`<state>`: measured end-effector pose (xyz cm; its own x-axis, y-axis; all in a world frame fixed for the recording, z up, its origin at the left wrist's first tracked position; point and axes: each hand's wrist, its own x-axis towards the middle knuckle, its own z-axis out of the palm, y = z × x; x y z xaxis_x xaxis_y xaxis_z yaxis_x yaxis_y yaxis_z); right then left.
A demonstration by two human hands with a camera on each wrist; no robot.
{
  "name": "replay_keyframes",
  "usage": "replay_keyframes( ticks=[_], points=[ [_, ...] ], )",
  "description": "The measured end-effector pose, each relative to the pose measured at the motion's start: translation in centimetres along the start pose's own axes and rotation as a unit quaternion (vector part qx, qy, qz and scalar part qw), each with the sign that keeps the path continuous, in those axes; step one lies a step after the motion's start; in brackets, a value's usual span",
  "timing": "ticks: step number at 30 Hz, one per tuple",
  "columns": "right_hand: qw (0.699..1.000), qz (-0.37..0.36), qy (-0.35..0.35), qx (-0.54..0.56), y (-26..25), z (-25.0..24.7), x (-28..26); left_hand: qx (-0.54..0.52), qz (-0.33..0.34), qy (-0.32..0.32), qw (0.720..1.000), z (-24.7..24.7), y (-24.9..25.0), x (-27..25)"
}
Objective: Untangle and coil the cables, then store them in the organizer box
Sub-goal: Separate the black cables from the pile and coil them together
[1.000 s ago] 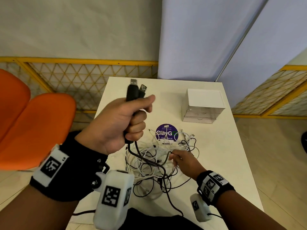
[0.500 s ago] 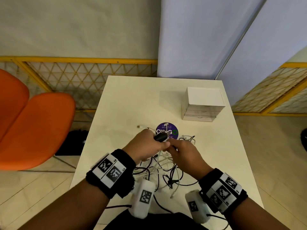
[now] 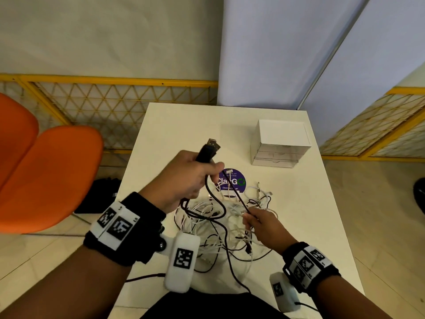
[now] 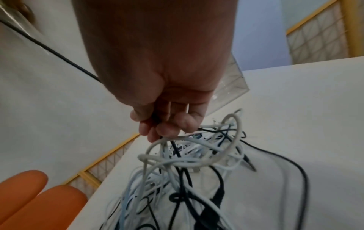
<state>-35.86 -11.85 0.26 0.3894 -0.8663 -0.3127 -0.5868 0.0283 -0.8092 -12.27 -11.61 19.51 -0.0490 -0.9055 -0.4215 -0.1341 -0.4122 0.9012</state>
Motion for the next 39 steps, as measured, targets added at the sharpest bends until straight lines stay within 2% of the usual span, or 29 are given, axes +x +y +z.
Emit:
replay_keyframes(
  ticks=[3, 7, 10, 14, 18, 22, 27, 29, 33, 37, 39],
  points=[
    [0.998, 0.043, 0.004, 0.033, 1.6, 0.3, 0.1, -0.075, 0.025, -0.025, 0.997, -0.6, 0.8, -0.7],
    [0.994, 0.092, 0.024, 0.053, 3.3, 0.4, -0.3, -0.218, 0.06, -0.069, 0.972, -1.4, 2.1, -1.7],
    [0.99, 0.135, 0.027, 0.043, 4.3, 0.0, -0.9, -0.251, 0.09, -0.082, 0.96, -2.5, 3.1, -2.2],
    [0.985, 0.164, 0.022, 0.051, 4.3, -0.3, -1.0, -0.197, 0.065, -0.044, 0.977, -3.0, 2.9, -2.1],
    [0.99, 0.11, 0.053, 0.069, 2.4, -0.5, -0.4, -0.123, -0.001, -0.028, 0.992, -2.5, 0.8, -1.1],
    [0.998, 0.036, 0.051, -0.006, 0.3, -0.8, 0.6, -0.09, -0.074, -0.03, 0.993, -0.7, -1.6, 0.0],
    [0.996, -0.016, 0.038, -0.085, -4.6, -2.4, -0.4, -0.033, -0.112, -0.048, 0.992, 2.0, -3.7, 1.0],
    [0.984, -0.053, 0.043, -0.163, -6.8, -2.9, -0.9, -0.016, -0.126, -0.045, 0.991, 3.0, -4.3, 1.4],
    [0.926, -0.087, 0.043, -0.365, -9.7, -3.5, -1.5, 0.029, -0.12, -0.041, 0.991, 4.1, -4.2, 1.9],
    [0.884, -0.083, 0.024, -0.46, -10.9, -3.5, -2.3, 0.098, -0.12, -0.067, 0.986, 4.3, -4.1, 2.0],
    [0.89, -0.062, 0.002, -0.453, -10.7, -3.2, -2.3, 0.117, -0.109, -0.068, 0.985, 4.5, -4.2, 1.9]
  ],
)
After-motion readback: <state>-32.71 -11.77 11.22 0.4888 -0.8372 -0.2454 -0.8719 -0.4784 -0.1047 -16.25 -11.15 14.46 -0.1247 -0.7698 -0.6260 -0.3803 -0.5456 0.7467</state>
